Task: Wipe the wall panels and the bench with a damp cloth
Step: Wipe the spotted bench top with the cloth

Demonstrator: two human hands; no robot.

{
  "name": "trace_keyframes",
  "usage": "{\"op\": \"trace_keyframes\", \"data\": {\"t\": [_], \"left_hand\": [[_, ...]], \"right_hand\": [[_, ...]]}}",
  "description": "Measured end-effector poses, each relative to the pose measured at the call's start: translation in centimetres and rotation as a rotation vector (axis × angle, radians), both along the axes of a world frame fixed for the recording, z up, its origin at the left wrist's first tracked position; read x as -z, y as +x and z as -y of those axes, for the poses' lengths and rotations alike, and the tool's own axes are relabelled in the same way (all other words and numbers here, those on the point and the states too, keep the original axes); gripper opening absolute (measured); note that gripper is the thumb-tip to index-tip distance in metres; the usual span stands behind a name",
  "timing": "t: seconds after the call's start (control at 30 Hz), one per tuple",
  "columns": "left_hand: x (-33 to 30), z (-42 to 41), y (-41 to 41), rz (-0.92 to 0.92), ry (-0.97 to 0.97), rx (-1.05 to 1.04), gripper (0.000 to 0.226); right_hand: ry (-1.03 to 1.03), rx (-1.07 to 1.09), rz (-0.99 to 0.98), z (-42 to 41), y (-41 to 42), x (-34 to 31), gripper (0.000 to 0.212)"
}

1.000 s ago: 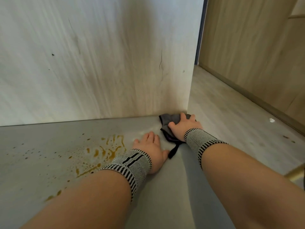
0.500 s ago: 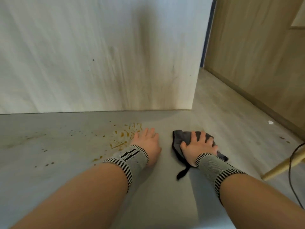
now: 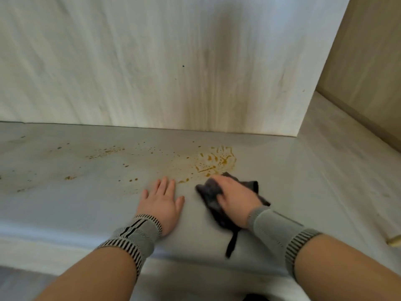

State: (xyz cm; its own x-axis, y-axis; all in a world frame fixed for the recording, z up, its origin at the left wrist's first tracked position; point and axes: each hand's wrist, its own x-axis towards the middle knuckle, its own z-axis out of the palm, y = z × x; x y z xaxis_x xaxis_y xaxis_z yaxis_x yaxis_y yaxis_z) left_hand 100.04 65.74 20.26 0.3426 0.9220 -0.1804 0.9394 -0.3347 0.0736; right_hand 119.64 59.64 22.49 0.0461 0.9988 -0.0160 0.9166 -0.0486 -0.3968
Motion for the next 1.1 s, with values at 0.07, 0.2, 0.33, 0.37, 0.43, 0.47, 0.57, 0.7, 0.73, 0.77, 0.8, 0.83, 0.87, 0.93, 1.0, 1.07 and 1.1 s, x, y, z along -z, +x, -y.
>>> {"op": "trace_keyframes", "data": {"t": [0.07,0.2,0.33,0.37,0.43,0.47,0.57,0.7,0.73,0.77,0.8,0.83,0.87,0.93,1.0,1.07,1.1], "left_hand": [[0.1,-0.2,0.0,0.014,-0.006,-0.001,0.065],[0.3,-0.5,-0.1,0.027,-0.01,0.011,0.065],[0.8,-0.6,-0.2,0.048,0.024,0.005,0.064],[0.7,-0.6,-0.2,0.052,0.023,0.008,0.064],[0.7,-0.5,-0.3,0.056,0.029,0.008,0.065],[0.7,-0.4,-0.3,0.058,0.027,0.008,0.065],[0.8,-0.4,-0.2,0.059,0.032,0.012,0.065],[1.0,-0.7,-0.3,0.066,0.041,0.008,0.065],[1.0,-0.6,-0.3,0.067,0.044,0.011,0.065],[0.9,-0.6,-0.4,0.067,0.05,0.012,0.065],[1.0,-0.5,-0.3,0.069,0.051,0.015,0.065],[1.0,-0.5,-0.3,0.072,0.05,0.017,0.065],[1.1,-0.5,-0.3,0.074,0.049,0.017,0.066],[1.2,-0.6,-0.3,0.073,0.048,0.017,0.066],[1.2,-0.7,-0.3,0.082,0.049,0.011,0.065],[1.2,-0.8,-0.3,0.084,0.05,0.007,0.065],[1.2,-0.7,-0.3,0.083,0.049,0.007,0.065]], "right_hand": [[0.036,0.256,0.052,-0.9,2.8,0.2,0.037],[-0.146,0.487,0.135,-2.2,0.3,1.9,0.054],[-0.052,-0.024,0.234,-1.6,-2.9,1.7,0.057],[-0.064,-0.034,0.268,-1.7,-1.8,1.6,0.056],[-0.099,0.158,0.326,-1.8,0.5,1.7,0.055],[-0.139,0.307,0.312,-1.9,1.2,1.7,0.056],[-0.163,0.449,0.222,-2.5,-0.7,1.5,0.06],[-0.066,-0.023,0.238,-2.0,-3.6,1.9,0.058],[-0.066,-0.053,0.245,-2.0,-2.5,1.9,0.058],[-0.062,-0.004,0.257,-2.2,-1.3,1.9,0.057],[-0.072,0.136,0.256,-2.3,0.1,1.9,0.057],[-0.105,0.316,0.222,-2.4,1.1,1.7,0.058],[-0.146,0.47,0.174,-2.5,1.2,1.6,0.059],[-0.166,0.515,0.161,-2.9,-0.8,1.6,0.061],[-0.081,0.247,0.215,-2.7,-3.6,1.9,0.06],[-0.037,-0.01,0.223,-2.3,-3.9,2.0,0.058],[-0.048,-0.051,0.225,-2.4,-2.8,2.0,0.057]]}}
